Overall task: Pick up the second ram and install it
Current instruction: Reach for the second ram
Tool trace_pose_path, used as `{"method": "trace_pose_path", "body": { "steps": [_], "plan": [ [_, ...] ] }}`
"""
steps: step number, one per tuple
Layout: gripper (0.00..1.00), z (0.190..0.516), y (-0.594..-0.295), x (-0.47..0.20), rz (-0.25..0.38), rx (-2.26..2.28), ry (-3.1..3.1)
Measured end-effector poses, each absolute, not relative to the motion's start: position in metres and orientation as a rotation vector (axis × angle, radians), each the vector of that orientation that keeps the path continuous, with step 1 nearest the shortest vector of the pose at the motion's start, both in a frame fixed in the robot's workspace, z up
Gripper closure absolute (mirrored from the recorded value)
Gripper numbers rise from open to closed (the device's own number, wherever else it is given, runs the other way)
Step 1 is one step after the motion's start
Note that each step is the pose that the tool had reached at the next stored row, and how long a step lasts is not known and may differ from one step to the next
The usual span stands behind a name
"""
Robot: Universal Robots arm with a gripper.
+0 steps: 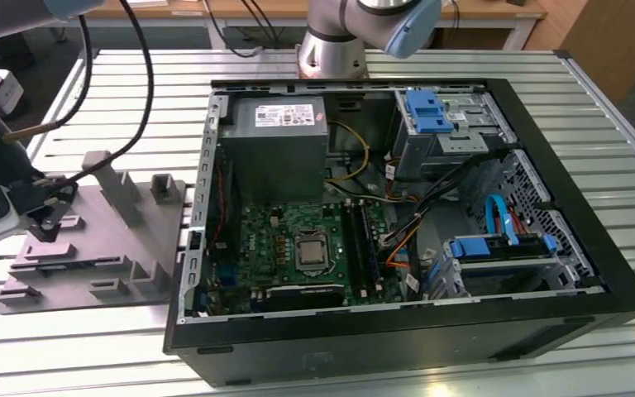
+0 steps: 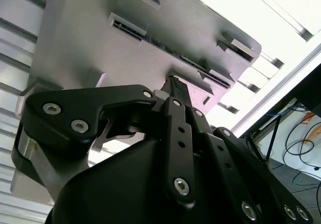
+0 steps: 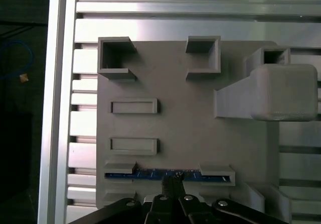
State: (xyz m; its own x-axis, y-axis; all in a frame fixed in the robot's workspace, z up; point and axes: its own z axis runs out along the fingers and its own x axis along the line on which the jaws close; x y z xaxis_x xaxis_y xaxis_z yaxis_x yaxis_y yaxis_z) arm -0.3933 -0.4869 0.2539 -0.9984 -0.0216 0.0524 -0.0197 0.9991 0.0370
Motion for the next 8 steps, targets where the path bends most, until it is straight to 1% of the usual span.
{"method": "trace_pose_path", "body": {
  "steps": [8],
  "plan": [
    [0.90, 0.239, -0.487, -0.393, -0.056, 0.032, -3.088]
  ]
}}
